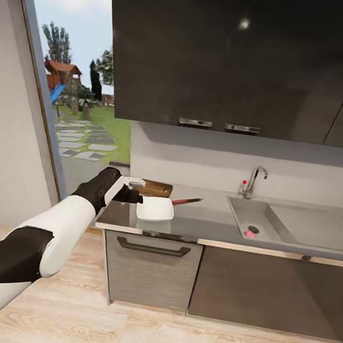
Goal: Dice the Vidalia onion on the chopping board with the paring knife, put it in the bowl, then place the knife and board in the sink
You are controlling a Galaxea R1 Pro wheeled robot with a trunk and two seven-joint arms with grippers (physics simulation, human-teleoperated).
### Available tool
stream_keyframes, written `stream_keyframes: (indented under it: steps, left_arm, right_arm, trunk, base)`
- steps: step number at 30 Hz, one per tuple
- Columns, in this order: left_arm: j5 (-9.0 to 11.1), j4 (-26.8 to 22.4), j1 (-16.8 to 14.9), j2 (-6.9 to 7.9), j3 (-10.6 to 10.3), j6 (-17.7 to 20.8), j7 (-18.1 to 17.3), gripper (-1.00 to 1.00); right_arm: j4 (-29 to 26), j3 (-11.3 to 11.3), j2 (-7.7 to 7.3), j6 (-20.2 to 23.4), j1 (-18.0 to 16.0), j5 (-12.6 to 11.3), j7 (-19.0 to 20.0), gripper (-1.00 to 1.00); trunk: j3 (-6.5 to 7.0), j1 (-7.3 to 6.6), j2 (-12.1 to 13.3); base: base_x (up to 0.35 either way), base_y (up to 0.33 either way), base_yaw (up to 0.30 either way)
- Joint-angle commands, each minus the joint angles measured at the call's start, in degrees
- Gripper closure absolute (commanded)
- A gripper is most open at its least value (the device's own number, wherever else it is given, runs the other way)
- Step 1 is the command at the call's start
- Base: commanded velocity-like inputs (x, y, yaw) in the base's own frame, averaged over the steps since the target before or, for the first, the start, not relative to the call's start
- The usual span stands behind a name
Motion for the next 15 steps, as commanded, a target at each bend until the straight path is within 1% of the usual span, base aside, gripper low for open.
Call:
stream_keyframes:
  steps: [1, 15]
  left_arm:
    - [0.41, -0.05, -0.01, 0.04, -0.37, 0.20, 0.10, -1.00]
    - [0.42, 0.39, 0.03, 0.00, -0.36, 0.20, 0.08, -1.00]
  right_arm:
    - [0.04, 0.00, 0.00, -0.18, -0.01, -0.01, -0.10, -1.00]
    - [0.04, 0.00, 0.01, -0.18, -0.01, -0.01, -0.10, -1.00]
  trunk:
    - [-0.10, 0.03, -0.04]
    - [-1.16, 0.03, -0.04]
  base:
    - [0.100, 0.007, 0.000]
    - [0.146, 0.001, 0.000]
